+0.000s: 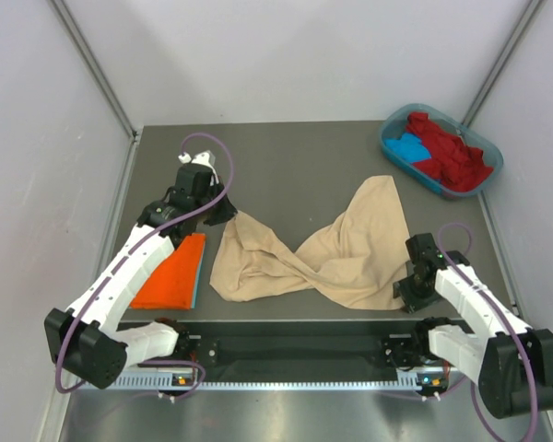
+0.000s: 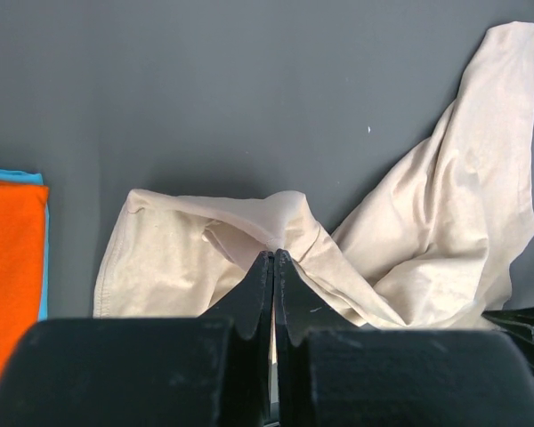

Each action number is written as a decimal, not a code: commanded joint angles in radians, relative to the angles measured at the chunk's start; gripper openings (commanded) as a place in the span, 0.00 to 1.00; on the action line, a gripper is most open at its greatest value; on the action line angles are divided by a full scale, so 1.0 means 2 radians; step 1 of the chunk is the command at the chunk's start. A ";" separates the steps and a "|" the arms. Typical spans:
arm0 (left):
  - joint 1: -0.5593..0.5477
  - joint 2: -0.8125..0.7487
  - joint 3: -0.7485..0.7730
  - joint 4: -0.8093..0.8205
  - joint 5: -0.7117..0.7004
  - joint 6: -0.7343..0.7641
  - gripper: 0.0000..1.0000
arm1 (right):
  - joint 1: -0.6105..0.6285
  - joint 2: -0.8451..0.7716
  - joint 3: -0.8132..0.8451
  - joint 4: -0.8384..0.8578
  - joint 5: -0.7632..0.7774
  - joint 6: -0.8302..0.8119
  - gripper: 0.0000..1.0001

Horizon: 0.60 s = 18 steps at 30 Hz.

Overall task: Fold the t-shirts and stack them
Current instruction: Flatten the tshirt out

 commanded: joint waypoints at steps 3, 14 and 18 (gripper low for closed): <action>0.002 -0.002 0.007 0.032 -0.008 0.005 0.00 | -0.003 0.015 -0.038 0.045 -0.020 0.016 0.37; 0.002 -0.009 0.033 0.028 0.004 0.004 0.00 | -0.003 -0.028 0.046 -0.005 0.040 -0.019 0.00; 0.002 -0.022 0.088 0.022 0.030 -0.004 0.00 | -0.003 -0.063 0.164 -0.025 0.094 -0.095 0.00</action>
